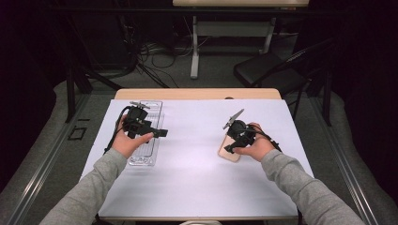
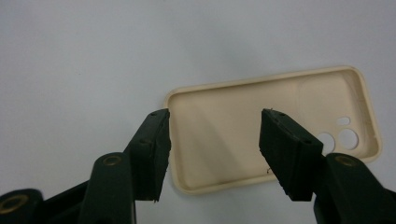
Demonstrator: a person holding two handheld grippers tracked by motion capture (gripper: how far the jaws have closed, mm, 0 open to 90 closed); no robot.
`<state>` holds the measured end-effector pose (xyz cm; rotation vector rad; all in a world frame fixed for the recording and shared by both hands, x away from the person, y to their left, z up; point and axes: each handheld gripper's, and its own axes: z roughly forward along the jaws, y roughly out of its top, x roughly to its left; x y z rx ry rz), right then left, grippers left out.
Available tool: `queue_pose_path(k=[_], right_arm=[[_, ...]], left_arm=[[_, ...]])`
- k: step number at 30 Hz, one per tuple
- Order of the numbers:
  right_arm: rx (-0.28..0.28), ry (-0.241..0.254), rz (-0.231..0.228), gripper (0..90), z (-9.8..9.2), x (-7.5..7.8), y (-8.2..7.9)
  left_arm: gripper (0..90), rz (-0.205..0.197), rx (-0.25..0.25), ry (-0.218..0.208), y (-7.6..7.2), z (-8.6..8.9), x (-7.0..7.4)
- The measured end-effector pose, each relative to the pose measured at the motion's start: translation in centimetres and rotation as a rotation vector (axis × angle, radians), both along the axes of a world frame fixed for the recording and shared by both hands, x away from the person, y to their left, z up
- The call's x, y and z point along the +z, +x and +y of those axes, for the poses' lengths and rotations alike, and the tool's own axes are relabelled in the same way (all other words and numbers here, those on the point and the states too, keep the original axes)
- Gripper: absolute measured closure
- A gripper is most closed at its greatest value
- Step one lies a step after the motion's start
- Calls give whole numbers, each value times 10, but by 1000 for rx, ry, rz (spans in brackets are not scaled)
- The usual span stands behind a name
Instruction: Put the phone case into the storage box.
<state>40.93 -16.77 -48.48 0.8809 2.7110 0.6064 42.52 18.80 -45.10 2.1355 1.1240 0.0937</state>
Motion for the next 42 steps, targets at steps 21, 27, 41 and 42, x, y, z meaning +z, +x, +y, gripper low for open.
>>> queue_pose_path(k=[21, 27, 41, 42], right_arm=[[61, -92, 37, 482, 9, -10, -5], [71, -103, 43, 531, 10, -13, -5], [90, -67, 64, 571, 14, -17, -7], [93, -67, 66, 572, 15, -17, -7]], left_arm=[[127, -1, -2, 7, 0, -2, -1], [138, -4, -6, 9, 0, -1, -1], [139, 2, -8, 13, 0, -3, -1], [139, 1, -10, 14, 0, -3, -2]])
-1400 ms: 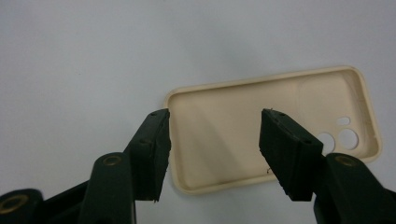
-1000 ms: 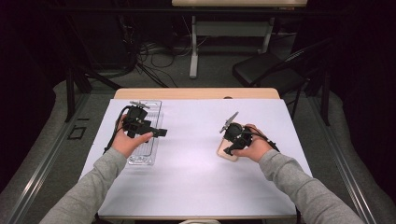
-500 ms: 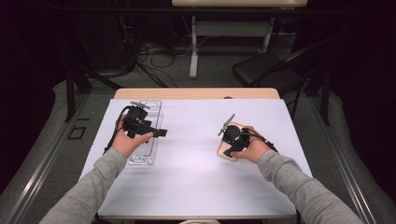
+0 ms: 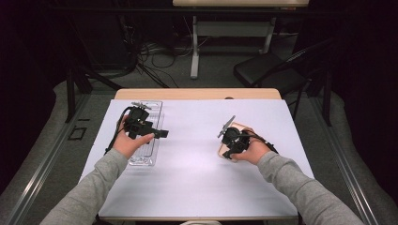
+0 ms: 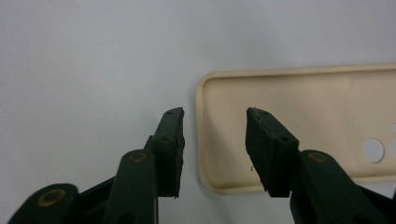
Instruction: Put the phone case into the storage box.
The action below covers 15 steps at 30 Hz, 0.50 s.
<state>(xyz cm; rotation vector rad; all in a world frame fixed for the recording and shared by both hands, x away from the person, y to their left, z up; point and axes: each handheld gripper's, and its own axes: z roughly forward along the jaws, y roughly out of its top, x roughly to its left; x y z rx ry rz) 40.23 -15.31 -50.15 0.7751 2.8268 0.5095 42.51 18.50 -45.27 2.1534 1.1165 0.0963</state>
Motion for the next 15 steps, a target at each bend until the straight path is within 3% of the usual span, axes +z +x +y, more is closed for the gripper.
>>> queue_pose_path(k=[15], right_arm=[[13, -43, 12, 559, 7, -6, -1]], left_arm=[[139, 3, -2, 3, 0, -1, -1]])
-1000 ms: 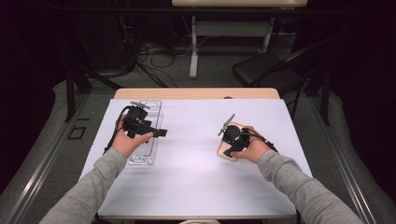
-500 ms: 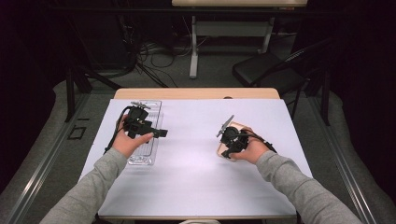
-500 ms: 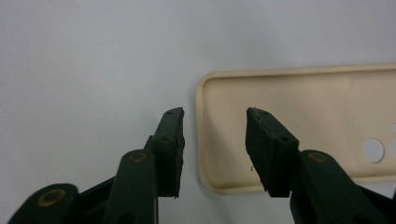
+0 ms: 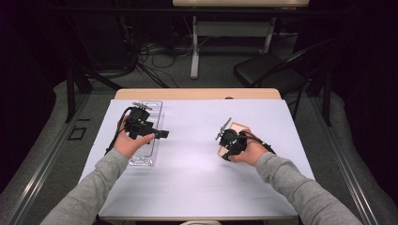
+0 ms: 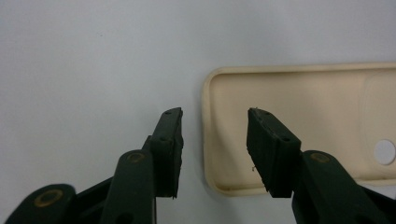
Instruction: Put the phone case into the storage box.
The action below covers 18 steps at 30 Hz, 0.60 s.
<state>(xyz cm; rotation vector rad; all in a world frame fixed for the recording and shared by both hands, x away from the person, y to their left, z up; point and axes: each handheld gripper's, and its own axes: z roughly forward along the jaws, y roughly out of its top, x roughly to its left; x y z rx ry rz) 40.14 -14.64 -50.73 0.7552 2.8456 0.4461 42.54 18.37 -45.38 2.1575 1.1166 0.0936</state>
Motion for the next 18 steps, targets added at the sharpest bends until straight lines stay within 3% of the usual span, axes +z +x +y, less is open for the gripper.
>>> queue_pose_path(k=[18], right_arm=[[19, -25, 40, 643, 3, -7, 0]], left_arm=[[139, 4, -2, 2, 0, -2, -2]])
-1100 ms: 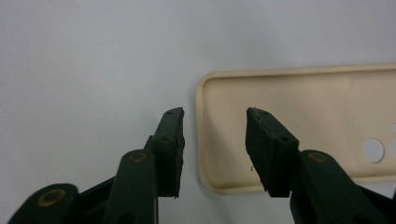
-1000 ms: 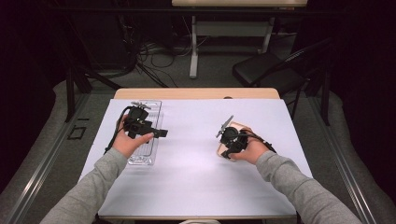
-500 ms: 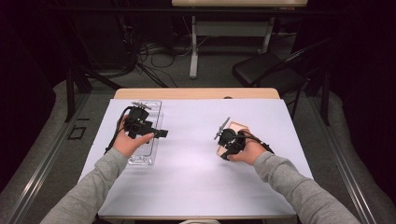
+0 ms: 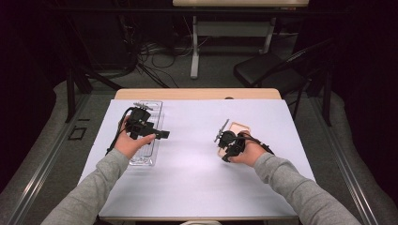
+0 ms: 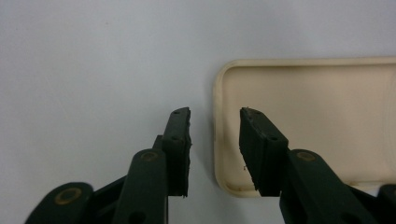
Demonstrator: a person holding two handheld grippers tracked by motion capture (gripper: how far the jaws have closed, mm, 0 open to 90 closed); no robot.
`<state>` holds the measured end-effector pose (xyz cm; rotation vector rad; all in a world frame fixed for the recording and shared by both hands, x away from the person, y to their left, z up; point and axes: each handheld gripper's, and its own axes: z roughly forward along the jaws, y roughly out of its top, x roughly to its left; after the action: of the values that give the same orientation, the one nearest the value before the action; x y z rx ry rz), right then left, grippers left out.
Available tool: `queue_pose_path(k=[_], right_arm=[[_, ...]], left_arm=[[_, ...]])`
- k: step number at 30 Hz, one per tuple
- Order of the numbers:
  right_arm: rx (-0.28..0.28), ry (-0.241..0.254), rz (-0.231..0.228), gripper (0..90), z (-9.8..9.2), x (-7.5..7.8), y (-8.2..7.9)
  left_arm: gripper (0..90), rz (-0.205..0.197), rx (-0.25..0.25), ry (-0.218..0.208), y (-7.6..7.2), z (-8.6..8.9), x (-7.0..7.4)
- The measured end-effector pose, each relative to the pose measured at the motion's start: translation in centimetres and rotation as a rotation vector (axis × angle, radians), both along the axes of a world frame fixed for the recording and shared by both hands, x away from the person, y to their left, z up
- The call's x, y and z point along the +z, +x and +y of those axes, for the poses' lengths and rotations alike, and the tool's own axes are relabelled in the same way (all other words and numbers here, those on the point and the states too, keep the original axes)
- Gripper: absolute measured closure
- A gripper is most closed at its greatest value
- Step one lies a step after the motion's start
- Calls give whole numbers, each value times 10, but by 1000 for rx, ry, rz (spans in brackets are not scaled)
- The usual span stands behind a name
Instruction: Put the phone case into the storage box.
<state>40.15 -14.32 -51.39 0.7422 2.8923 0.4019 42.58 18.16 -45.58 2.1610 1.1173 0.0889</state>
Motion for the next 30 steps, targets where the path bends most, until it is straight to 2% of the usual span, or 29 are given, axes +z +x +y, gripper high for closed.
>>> queue_pose_path(k=[16, 25, 30], right_arm=[[14, -56, 4, 730, 2, -5, 0], [17, -68, -5, 768, 1, -8, 1], [16, -97, 13, 786, 1, -8, 2]], left_arm=[[139, 3, -6, 8, 0, 0, -1], [139, 5, 0, 5, 1, 0, -2], [139, 5, 4, 5, 1, 1, -2]])
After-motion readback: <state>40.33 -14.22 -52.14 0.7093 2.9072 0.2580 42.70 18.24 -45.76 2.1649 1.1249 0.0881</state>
